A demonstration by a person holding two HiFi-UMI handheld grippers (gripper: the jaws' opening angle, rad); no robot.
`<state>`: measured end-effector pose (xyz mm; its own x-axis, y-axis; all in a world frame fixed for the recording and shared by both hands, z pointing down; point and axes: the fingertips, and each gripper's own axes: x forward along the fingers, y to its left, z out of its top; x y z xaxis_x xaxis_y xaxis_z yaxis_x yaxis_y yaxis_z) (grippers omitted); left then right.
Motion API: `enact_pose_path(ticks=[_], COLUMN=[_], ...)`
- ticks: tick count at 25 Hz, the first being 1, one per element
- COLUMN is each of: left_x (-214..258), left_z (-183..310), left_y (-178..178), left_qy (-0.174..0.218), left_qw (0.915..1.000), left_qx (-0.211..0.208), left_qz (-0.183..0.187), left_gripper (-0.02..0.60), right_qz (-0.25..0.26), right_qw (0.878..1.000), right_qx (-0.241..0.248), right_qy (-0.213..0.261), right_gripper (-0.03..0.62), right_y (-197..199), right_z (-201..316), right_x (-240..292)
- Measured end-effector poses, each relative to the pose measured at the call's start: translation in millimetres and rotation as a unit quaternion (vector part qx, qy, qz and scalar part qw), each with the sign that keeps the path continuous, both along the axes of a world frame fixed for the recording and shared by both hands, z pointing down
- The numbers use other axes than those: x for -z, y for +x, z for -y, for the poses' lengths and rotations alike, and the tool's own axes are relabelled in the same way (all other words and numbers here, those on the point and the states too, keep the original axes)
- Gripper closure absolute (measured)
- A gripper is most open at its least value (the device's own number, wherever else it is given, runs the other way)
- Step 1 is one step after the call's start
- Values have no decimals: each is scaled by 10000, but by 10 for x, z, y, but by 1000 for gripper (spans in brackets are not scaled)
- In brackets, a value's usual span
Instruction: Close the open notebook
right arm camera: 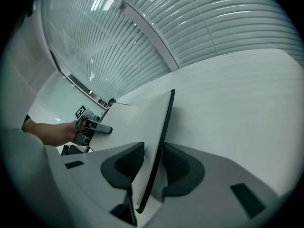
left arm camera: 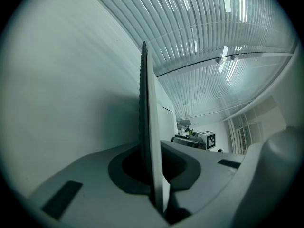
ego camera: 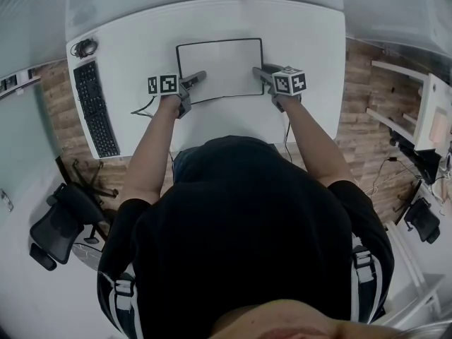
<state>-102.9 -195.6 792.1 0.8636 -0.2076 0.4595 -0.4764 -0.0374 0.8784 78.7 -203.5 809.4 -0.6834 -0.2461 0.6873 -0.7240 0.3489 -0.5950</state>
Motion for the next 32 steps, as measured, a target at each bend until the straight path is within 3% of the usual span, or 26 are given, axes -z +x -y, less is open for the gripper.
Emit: enact_pose_path(ticks=[8, 17, 26, 32], left_x=[-22, -1, -25, 34], left_z=[-18, -11, -15, -33], left_y=[-24, -11, -19, 1], left_qy=[-53, -68, -83, -81], left_qw=[9999, 9999, 9999, 9999], left_qx=[106, 92, 104, 74], left_qz=[2, 20, 51, -14], left_gripper=[532, 532, 532, 532], right_qz=[-324, -123, -416, -319], right_qw=[9990, 9999, 9985, 9993], right_qx=[-303, -31, 258, 78], right_qy=[21, 106, 242, 152], right_gripper=[524, 542, 557, 557], right_y=[386, 94, 58, 67], right_z=[2, -9, -7, -25], right_x=[-56, 18, -60, -51])
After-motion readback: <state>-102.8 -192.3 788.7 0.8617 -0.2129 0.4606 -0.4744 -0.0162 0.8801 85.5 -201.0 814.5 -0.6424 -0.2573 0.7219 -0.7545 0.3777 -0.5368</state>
